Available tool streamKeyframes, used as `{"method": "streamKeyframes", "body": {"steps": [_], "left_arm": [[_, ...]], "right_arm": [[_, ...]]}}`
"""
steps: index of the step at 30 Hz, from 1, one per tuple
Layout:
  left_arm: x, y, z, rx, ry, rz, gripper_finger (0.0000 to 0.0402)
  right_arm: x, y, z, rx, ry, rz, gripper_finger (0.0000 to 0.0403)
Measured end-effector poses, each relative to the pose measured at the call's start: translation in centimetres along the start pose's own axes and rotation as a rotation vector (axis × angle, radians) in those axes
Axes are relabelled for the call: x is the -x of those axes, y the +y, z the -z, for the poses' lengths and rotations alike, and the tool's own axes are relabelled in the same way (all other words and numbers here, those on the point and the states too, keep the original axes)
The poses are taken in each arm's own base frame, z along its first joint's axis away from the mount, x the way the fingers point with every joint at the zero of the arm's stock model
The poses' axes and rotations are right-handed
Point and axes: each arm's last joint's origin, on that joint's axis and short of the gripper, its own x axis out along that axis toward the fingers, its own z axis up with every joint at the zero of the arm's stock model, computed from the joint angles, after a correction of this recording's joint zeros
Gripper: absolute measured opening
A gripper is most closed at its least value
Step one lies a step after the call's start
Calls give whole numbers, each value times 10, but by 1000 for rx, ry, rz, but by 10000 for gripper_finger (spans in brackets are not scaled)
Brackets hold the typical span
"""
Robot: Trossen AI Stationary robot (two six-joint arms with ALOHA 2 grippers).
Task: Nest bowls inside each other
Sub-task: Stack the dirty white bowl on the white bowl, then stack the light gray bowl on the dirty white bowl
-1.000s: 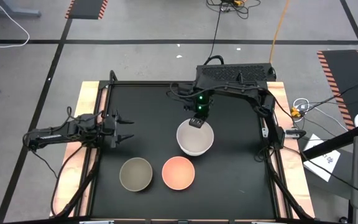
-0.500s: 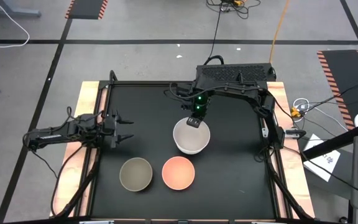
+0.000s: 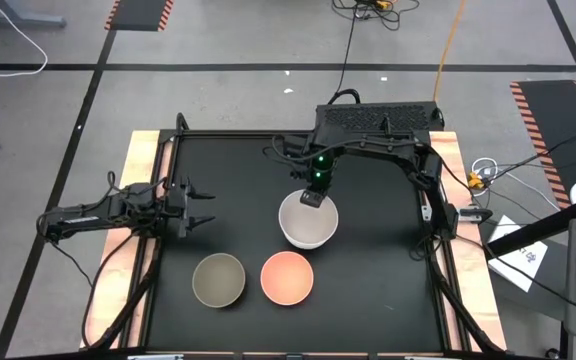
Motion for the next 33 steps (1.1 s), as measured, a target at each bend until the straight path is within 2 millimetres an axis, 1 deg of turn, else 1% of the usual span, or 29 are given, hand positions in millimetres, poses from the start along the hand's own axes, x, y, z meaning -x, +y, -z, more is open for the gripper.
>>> {"method": "streamKeyframes", "body": {"steps": [3,7,13,17,20,24,27,30,33], "left_arm": [[0,0,0,1,0,0,280],[0,0,0,8,-1,0,280],[0,0,0,39,-4,0,280],[0,0,-1,42,-6,0,280],[0,0,-1,45,-15,-1,280],[0,0,-4,48,-43,-3,280],[0,0,-6,66,-60,-3,280],[0,0,-5,74,-53,-3,280],[0,0,-4,82,-46,-2,280]], "right_arm": [[-1,3,0,5,3,-1,129],[5,8,3,27,-24,-3,171],[25,17,12,75,-116,-9,225],[41,22,21,80,-182,-12,245],[56,26,31,105,-230,5,249],[78,35,51,194,-314,84,244],[92,39,69,260,-431,93,238],[93,36,93,291,-550,103,224],[79,26,126,300,-605,100,195]]}}
